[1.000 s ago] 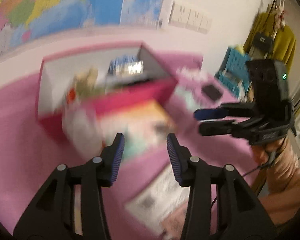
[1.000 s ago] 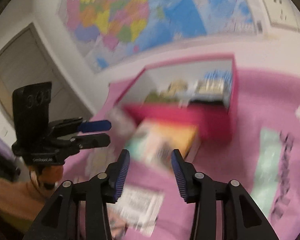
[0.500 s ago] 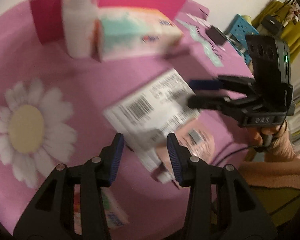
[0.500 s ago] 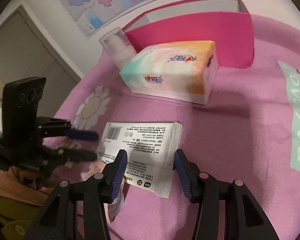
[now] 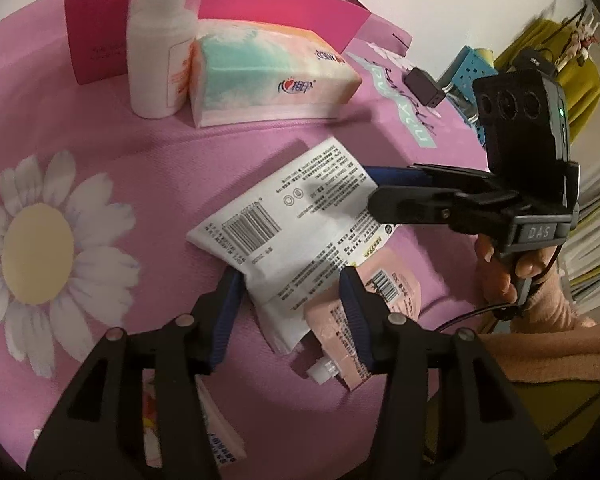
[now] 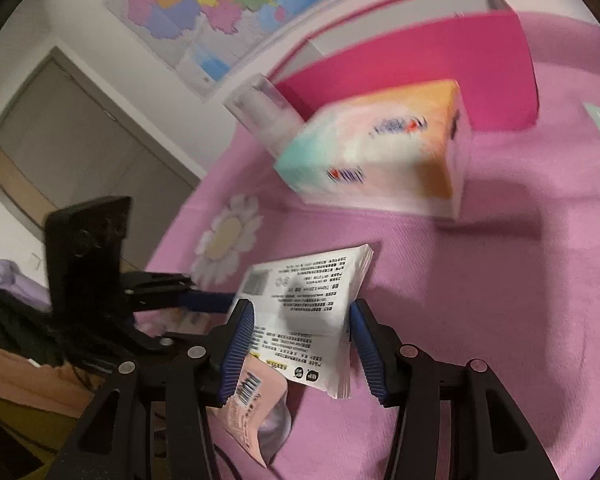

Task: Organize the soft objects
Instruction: 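Lift the white packet into the pink box and open both grippers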

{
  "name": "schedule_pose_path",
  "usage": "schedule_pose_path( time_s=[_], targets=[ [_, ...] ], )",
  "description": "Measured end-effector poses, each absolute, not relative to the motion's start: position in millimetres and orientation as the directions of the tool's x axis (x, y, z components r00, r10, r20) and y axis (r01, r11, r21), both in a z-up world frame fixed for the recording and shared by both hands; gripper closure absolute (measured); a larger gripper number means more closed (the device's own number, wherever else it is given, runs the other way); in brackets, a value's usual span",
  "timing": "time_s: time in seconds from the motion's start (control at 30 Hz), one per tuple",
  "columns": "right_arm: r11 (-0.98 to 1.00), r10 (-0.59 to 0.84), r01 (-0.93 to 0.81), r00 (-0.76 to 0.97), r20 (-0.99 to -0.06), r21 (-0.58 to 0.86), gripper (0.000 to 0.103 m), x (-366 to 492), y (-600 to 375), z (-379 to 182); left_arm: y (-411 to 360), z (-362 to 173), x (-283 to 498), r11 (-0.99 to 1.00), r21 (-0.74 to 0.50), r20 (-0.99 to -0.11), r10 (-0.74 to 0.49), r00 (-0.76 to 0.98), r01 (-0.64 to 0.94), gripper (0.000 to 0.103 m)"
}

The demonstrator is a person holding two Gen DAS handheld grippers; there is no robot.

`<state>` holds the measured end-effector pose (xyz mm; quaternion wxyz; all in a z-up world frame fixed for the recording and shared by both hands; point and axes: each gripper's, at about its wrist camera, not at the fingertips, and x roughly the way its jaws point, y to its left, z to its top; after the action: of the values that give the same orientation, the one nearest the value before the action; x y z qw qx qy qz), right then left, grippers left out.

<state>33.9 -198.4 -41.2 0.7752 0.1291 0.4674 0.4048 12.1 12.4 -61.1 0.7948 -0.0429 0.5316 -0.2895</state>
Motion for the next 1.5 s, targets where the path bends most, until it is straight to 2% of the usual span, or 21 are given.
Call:
schedule_pose_path(
  time_s=[0.1,0.2,0.27,0.37,0.43,0.53,0.73,1.13,1.3,1.5],
  targets=[
    [0.618,0.770,-0.482,0.210,-0.602,0.622,0.052,41.7,-199.9,-49.6,16.4,-61.2,9.4,0.828,-0.378,-0.816,-0.509,0.275,0.414,0.050],
    [0.668,0.725,-0.452,0.218,-0.653,0.591,0.072,48.2,-200.5,-59.4,16.1,-61.2,6.5,0.833,-0.359,-0.819,-0.498,0.286,0.421,0.050],
    [0.680,0.713,-0.449,0.225,-0.664,0.579,0.080,49.4,-201.3,-59.2,16.6,-61.4,6.0,0.834,-0.358,-0.819,-0.497,0.288,0.420,0.050],
    [0.684,0.705,-0.494,0.262,-0.659,0.536,0.086,40.4,-200.3,-48.5,18.9,-61.2,6.2,0.835,-0.362,-0.817,-0.498,0.290,0.414,0.050],
    [0.669,0.727,-0.502,0.289,-0.623,0.549,0.089,36.2,-206.7,-35.7,18.7,-60.5,8.6,0.838,-0.369,-0.813,-0.501,0.298,0.402,0.049],
    [0.668,0.733,-0.525,0.340,-0.590,0.528,0.090,33.1,-211.2,-16.5,22.1,-55.3,15.4,0.829,-0.406,-0.786,-0.532,0.316,0.385,0.051],
    [0.669,0.738,-0.542,0.398,-0.545,0.509,0.091,30.7,-221.7,9.6,20.0,-36.3,27.9,0.834,-0.393,-0.758,-0.533,0.377,0.387,0.057],
    [0.691,0.723,-0.557,0.524,-0.450,0.461,0.091,61.9,-236.8,74.4,-0.2,48.7,64.8,0.846,-0.265,-0.684,-0.504,0.528,0.463,0.057],
    [0.696,0.717,-0.534,0.551,-0.427,0.481,0.091,102.0,-242.6,88.2,-12.8,69.6,103.1,0.864,-0.220,-0.680,-0.469,0.564,0.453,0.057],
    [0.720,0.692,-0.483,0.563,-0.452,0.499,0.091,153.4,-241.6,80.1,-19.6,68.4,152.8,0.884,-0.215,-0.713,-0.433,0.551,0.416,0.057]
  ],
)
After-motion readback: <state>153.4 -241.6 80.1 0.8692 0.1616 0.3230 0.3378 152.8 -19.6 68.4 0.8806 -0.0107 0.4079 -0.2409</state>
